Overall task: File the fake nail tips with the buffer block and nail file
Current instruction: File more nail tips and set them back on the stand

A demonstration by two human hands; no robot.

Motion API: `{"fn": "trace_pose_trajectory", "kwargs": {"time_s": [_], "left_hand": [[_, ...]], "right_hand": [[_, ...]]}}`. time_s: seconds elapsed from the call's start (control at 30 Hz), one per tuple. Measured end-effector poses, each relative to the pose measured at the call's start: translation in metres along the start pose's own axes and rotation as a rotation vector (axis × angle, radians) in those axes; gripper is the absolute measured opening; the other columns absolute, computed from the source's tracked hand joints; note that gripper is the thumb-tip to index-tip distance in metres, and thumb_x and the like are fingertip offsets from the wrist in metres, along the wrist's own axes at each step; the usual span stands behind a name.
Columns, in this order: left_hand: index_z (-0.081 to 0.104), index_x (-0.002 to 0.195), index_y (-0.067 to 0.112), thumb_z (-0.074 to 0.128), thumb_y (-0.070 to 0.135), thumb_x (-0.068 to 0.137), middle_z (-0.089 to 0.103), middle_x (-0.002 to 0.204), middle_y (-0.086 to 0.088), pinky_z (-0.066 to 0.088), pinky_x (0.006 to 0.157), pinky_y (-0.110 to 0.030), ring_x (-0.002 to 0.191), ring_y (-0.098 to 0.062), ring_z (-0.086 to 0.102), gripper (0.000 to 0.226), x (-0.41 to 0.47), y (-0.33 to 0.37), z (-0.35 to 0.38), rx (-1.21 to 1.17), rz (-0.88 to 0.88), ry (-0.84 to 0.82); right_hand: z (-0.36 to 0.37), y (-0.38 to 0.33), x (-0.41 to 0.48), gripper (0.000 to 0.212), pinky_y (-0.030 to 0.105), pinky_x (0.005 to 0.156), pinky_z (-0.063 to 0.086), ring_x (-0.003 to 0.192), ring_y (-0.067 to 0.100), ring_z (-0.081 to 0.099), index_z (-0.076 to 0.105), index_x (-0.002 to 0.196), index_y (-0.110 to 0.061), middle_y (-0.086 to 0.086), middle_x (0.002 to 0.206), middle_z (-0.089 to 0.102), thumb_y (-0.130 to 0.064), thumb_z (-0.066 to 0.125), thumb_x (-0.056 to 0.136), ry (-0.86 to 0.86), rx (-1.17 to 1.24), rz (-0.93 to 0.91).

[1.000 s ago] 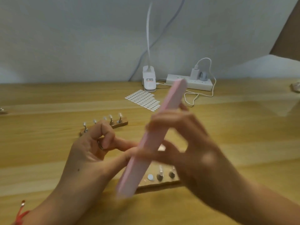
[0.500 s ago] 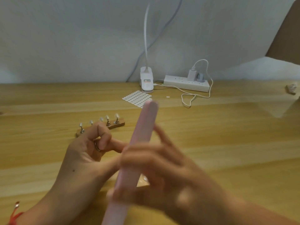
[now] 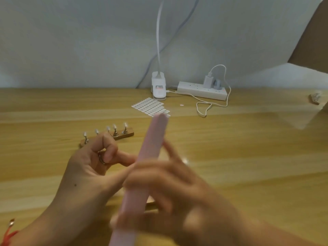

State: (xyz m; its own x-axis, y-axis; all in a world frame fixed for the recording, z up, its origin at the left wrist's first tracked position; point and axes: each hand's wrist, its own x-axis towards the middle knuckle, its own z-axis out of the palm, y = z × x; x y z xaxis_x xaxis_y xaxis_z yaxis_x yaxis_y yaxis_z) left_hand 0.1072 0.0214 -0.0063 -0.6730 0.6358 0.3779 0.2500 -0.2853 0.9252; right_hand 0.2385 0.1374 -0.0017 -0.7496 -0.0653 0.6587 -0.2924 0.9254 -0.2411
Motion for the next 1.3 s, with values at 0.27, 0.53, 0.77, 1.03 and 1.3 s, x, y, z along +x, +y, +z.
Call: {"fn": "trace_pose_trajectory", "kwargs": {"time_s": [0.27,0.53,0.77,1.03,1.3], "left_hand": [[0.038,0.062,0.025,0.077,0.028,0.048,0.068,0.061,0.001,0.049,0.055,-0.020,0.061,-0.011,0.063,0.042,-0.001,0.003,0.001,-0.009,-0.017,-0.027],[0.038,0.061,0.026,0.076,0.025,0.051,0.067,0.061,0.004,0.051,0.055,-0.021,0.057,-0.008,0.065,0.040,-0.002,0.008,0.002,-0.066,-0.020,-0.058],[0.033,0.072,0.014,0.081,0.017,0.058,0.075,0.075,-0.008,0.056,0.067,-0.020,0.075,-0.018,0.074,0.050,0.001,0.013,0.000,-0.057,-0.002,-0.056],[0.032,0.083,0.016,0.076,0.006,0.076,0.073,0.086,-0.009,0.056,0.073,-0.025,0.085,-0.024,0.073,0.046,-0.003,0.007,0.000,0.039,0.086,-0.168],[0.033,0.084,0.019,0.074,0.010,0.074,0.067,0.083,0.001,0.052,0.077,-0.026,0.092,-0.014,0.070,0.043,-0.011,0.005,0.008,0.321,0.205,-0.223]], "right_hand": [[-0.003,0.001,0.000,0.021,0.034,0.116,0.033,0.124,0.005,0.052,0.076,0.111,-0.019,0.001,0.118,0.066,-0.017,0.057,0.100,0.047,-0.071,-0.012],[-0.005,0.000,-0.003,0.026,0.048,0.113,0.036,0.122,0.020,0.054,0.077,0.109,-0.025,0.008,0.114,0.066,-0.015,0.053,0.102,0.030,-0.139,-0.135],[-0.046,0.064,0.009,0.047,0.018,0.107,0.036,0.114,0.022,0.051,0.063,0.117,-0.018,0.010,0.116,0.055,0.017,0.063,0.086,0.275,-0.226,0.182],[-0.053,0.111,-0.008,0.049,0.008,0.099,0.033,0.108,0.003,0.047,0.064,0.118,-0.021,0.007,0.117,0.053,0.016,0.061,0.087,0.321,-0.130,0.417],[-0.042,0.110,-0.011,0.052,0.007,0.099,0.032,0.112,0.008,0.045,0.063,0.120,-0.025,0.011,0.120,0.054,0.015,0.061,0.087,0.246,-0.114,0.408]]}}
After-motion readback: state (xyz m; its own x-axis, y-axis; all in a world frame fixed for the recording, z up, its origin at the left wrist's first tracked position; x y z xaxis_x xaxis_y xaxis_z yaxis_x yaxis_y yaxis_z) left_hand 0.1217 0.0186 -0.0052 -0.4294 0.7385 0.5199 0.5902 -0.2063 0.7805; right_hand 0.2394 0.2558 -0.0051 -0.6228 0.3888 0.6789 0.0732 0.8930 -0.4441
